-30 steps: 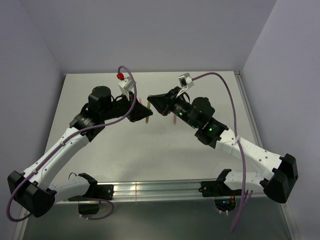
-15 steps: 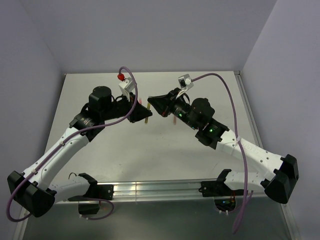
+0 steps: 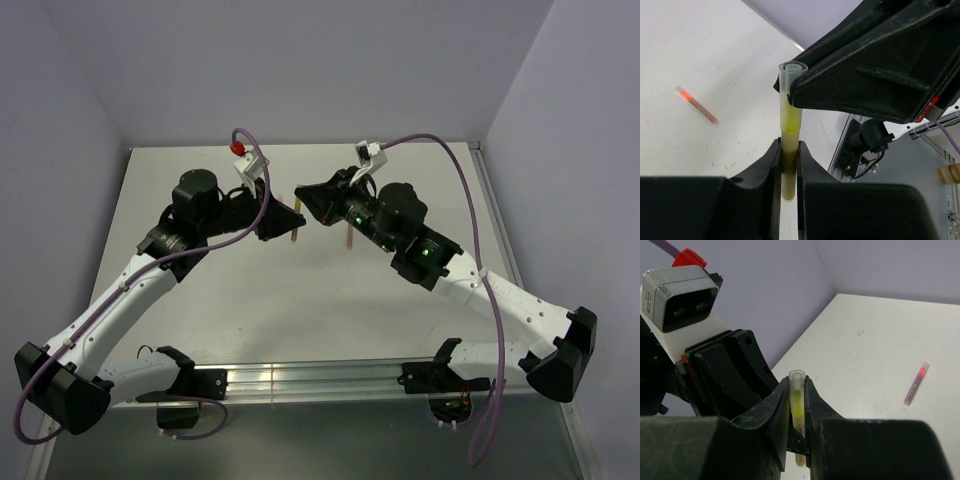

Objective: Insert the pens into the pen caps

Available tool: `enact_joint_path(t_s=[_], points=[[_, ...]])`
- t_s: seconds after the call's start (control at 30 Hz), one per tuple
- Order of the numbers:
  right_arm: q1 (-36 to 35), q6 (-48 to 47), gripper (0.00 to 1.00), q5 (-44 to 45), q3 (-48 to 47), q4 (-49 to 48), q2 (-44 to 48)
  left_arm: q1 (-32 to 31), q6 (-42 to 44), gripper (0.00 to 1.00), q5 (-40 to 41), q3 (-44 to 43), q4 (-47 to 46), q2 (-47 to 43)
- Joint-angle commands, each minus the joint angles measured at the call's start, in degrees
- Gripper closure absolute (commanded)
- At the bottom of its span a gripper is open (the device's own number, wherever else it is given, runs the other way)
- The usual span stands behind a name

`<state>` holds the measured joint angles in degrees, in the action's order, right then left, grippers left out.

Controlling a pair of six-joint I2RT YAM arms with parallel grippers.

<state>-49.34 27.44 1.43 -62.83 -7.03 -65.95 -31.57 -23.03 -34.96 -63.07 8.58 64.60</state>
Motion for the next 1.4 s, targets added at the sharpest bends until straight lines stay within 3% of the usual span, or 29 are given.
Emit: enact_joint_path(t_s=[0.0, 0.3, 0.63, 0.87, 1.37], points=[[-3.7, 3.4, 1.00, -6.9, -2.7, 15.7, -2.0, 3.0, -1.8, 0.94, 6.1, -2.5, -18.2, -1.8], [-1.5, 6.4, 1.00, -5.2, -8.4, 16.6, -3.9, 2.7, -3.7, 0.75, 3.8, 1.4, -19.6, -4.2], [0.2, 7.1, 1.00, -3.5, -10.2, 16.6, -4.3, 1.5, -3.4, 0.71, 2.3, 2.3, -18.1, -4.4], [1.8, 6.9, 1.00, -2.2, -9.9, 15.8, -4.0, 1.0, -3.8, 0.56, -0.5, 3.5, -17.4, -4.6], [2.7, 6.8, 1.00, 1.7, -10.8, 13.5, -1.9, -0.9, -6.2, 0.54, -1.3, 6.7, -17.1, -2.9]])
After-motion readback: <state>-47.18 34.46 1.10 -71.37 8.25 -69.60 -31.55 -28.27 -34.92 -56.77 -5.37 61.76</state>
